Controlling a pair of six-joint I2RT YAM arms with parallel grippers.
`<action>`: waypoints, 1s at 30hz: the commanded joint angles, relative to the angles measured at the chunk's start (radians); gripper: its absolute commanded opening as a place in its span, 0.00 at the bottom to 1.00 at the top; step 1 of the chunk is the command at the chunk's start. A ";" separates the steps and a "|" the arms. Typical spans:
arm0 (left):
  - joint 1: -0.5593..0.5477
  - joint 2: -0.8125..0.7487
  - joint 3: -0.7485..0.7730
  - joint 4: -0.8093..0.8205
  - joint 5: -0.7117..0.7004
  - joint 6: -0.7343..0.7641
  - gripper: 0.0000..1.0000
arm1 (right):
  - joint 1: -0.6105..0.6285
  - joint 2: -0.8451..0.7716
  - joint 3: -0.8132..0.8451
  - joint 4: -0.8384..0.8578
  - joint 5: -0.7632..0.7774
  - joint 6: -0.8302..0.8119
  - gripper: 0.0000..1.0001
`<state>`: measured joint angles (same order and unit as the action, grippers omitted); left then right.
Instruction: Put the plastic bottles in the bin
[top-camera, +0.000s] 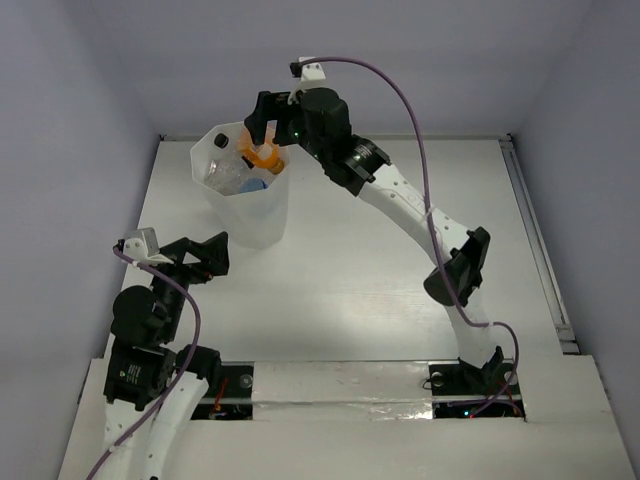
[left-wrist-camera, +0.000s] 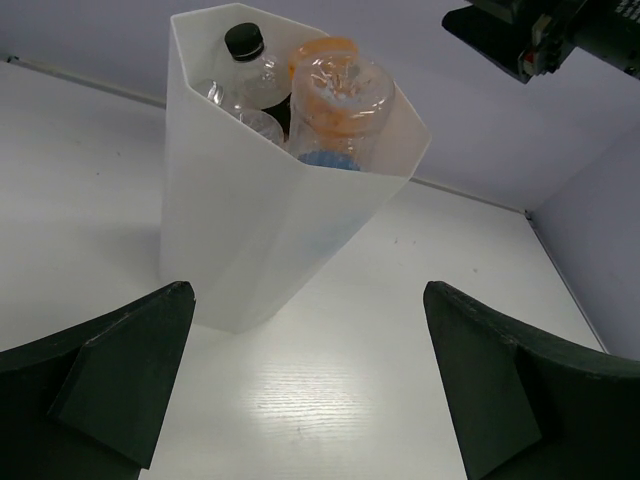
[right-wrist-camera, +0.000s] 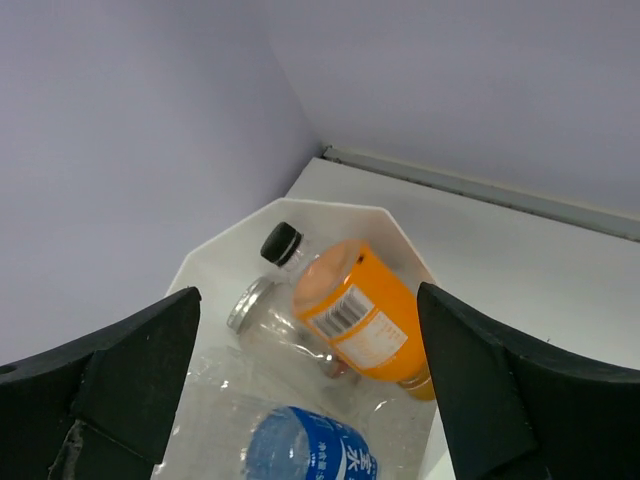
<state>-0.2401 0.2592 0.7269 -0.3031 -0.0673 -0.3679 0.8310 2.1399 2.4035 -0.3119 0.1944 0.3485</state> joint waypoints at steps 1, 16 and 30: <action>0.002 0.002 0.005 0.056 0.011 0.003 0.99 | 0.000 -0.113 -0.006 0.056 -0.024 -0.025 0.95; 0.002 0.069 0.153 0.062 0.066 -0.034 0.99 | 0.000 -1.013 -0.972 0.445 0.028 0.020 0.00; 0.002 0.072 0.140 0.021 0.012 -0.042 0.99 | 0.000 -1.868 -1.534 0.073 0.516 0.113 1.00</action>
<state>-0.2401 0.3370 0.8787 -0.2981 -0.0360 -0.4004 0.8310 0.2646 0.9188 -0.0910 0.5800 0.4305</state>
